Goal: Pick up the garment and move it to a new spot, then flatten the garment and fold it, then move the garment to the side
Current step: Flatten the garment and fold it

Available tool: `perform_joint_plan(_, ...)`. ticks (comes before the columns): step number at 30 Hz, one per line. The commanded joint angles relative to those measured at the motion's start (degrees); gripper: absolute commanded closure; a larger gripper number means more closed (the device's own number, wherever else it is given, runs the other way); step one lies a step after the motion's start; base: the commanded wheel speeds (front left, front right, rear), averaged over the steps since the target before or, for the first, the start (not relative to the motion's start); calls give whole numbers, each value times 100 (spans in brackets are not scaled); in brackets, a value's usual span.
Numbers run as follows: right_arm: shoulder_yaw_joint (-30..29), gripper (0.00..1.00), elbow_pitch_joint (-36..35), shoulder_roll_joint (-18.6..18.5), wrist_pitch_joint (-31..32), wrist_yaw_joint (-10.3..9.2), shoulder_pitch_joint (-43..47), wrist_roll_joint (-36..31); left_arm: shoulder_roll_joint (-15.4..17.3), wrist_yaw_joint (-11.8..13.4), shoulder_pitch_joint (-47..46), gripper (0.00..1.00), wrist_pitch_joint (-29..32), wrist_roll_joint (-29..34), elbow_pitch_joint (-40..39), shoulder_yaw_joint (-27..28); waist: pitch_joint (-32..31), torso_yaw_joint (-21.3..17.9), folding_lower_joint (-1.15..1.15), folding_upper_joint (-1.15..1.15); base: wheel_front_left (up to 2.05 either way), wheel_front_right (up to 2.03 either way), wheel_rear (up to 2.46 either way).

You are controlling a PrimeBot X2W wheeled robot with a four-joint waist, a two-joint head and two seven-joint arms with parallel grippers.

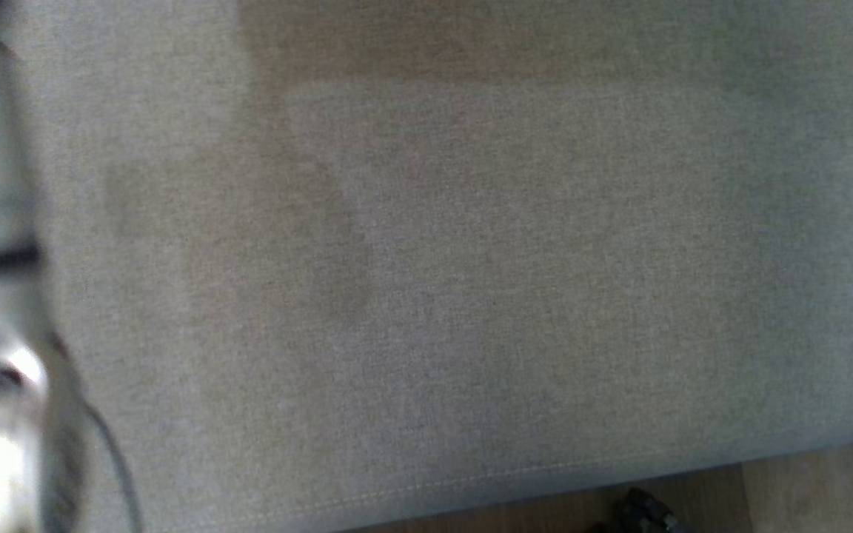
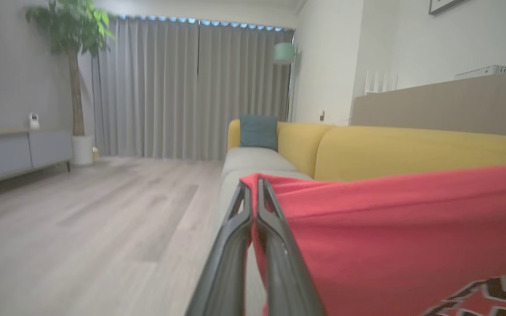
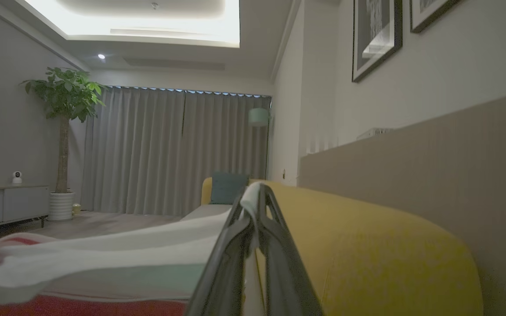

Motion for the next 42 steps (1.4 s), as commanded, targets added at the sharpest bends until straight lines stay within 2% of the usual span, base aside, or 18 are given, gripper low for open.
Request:
perform_joint_plan(1,-64,100,-462,-11,-10,-5,625,282,5,16,587,100,-21,-127,-284,239,-98,39,-1,0,0,0,0)
perform_joint_plan(2,-7,100,-585,-27,-10,-5,989,360,-98,20,904,100,-21,-183,-355,321,-154,39,-1,0,0,0,0)
perform_joint_plan(3,-7,100,-585,-27,-10,-5,989,360,-98,20,904,100,-21,-183,-355,321,-154,39,-1,0,0,0,0)
perform_joint_plan(9,221,100,-991,52,-10,-5,2905,1015,-567,-50,2736,100,-22,-299,-640,687,-554,-37,-1,0,0,0,0)
perform_joint_plan(14,567,100,-1127,81,-10,-5,4011,1342,-772,-138,3931,100,-22,-362,-801,812,-955,-95,-1,0,0,0,0)
perform_joint_plan(20,871,100,-1159,125,-10,-5,5105,1573,-825,-132,4957,100,-22,-475,-871,726,-1490,-81,-1,0,0,0,0)
perform_joint_plan(27,1023,100,-1145,83,114,-5,6125,1792,-829,105,5846,100,-22,-862,-992,468,-2051,-119,-1,0,0,0,0)
perform_joint_plan(34,1160,100,-1378,43,432,-5,6925,1913,-829,182,6670,100,-22,-890,-1133,450,-2483,-246,-1,0,0,0,0)
perform_joint_plan(42,863,100,-1923,55,740,-5,7609,2029,-830,253,7269,100,-23,-987,-1326,284,-2574,-153,-1,0,0,0,0)
